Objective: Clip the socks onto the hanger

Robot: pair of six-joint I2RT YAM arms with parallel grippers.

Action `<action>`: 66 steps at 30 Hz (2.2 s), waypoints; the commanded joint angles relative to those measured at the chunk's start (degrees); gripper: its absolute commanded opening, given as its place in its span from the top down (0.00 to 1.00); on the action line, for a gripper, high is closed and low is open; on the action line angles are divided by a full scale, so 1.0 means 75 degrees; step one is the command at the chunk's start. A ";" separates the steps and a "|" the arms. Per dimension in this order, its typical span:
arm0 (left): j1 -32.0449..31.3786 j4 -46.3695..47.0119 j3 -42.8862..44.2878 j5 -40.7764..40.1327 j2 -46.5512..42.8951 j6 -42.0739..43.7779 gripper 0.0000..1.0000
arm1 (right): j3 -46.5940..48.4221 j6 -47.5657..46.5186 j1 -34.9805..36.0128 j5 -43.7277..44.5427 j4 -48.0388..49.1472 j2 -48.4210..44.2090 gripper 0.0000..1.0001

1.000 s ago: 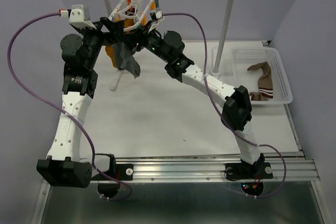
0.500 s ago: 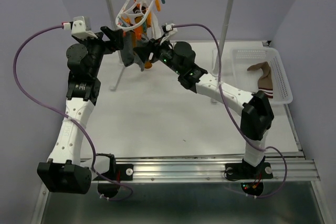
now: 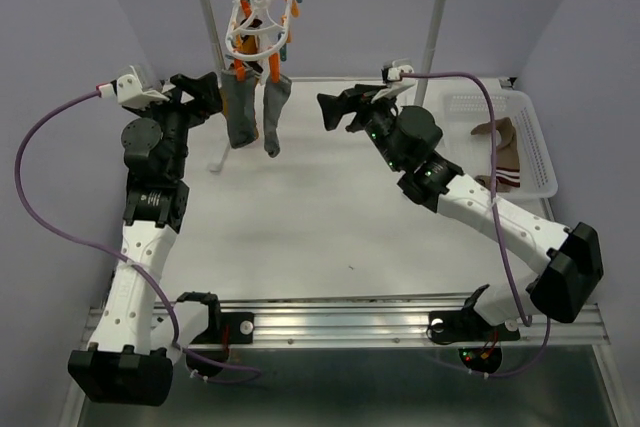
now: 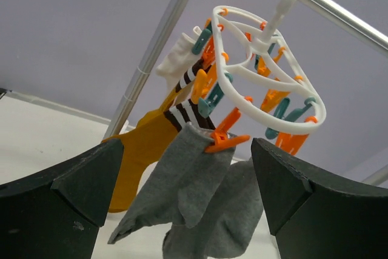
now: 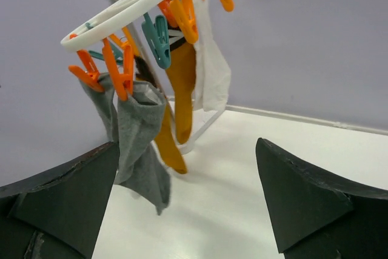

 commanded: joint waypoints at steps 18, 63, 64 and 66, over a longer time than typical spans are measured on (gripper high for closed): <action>-0.0920 0.0019 0.3399 -0.0038 0.3900 -0.0301 0.01 | -0.1161 -0.0230 -0.0266 0.1527 -0.0144 -0.1312 0.00; -0.3149 -0.1140 -0.0841 -0.5849 -0.2180 -0.0276 0.01 | 0.3290 0.2501 -0.1450 -0.0874 0.1134 0.2507 0.00; -0.3149 -0.1175 -0.0865 -0.5978 -0.2227 -0.0264 0.01 | 0.3478 0.2419 -0.1450 -0.1212 0.1110 0.2834 0.00; -0.3149 -0.1222 -0.0947 -0.6061 -0.2332 -0.0253 0.01 | 0.4120 0.2267 -0.1450 -0.1623 0.0971 0.3198 0.00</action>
